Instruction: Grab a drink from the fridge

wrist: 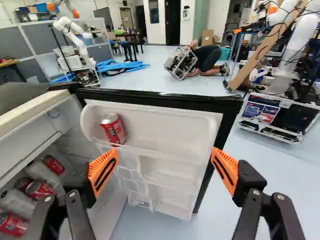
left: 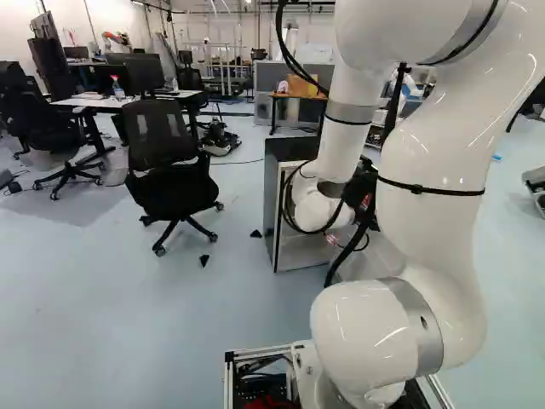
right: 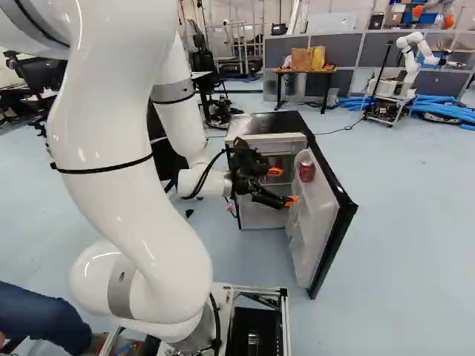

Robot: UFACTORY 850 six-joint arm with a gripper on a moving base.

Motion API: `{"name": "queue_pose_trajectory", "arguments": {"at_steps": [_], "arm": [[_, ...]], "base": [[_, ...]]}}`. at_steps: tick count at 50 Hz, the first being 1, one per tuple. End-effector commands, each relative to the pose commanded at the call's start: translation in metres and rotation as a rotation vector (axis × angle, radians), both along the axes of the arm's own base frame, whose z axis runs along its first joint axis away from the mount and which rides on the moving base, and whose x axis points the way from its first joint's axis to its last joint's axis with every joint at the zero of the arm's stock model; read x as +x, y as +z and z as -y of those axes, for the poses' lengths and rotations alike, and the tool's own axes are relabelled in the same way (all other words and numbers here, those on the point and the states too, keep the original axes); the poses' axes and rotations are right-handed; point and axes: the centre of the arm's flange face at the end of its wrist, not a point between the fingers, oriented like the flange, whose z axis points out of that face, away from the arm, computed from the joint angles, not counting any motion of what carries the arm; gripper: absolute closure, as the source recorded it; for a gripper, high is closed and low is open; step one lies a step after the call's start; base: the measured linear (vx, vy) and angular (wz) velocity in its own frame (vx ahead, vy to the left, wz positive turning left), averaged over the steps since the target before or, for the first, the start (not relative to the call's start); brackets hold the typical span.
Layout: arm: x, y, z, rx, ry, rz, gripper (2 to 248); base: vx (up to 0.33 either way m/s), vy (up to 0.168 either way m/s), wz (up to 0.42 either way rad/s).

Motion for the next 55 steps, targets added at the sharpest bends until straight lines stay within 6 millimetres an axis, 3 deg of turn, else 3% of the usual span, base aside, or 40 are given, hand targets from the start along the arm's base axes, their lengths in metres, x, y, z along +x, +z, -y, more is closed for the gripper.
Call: {"name": "queue_pose_trajectory", "arguments": {"at_steps": [22, 55], "arm": [[0.022, -0.019, -0.009, 0.095, 0.223, -0.082, 3], [0.093, -0.077, 0.012, 0.22, 0.467, -0.229, 3]], "base": [[0.0, 0.0, 0.0], [0.0, 0.0, 0.0]]}}
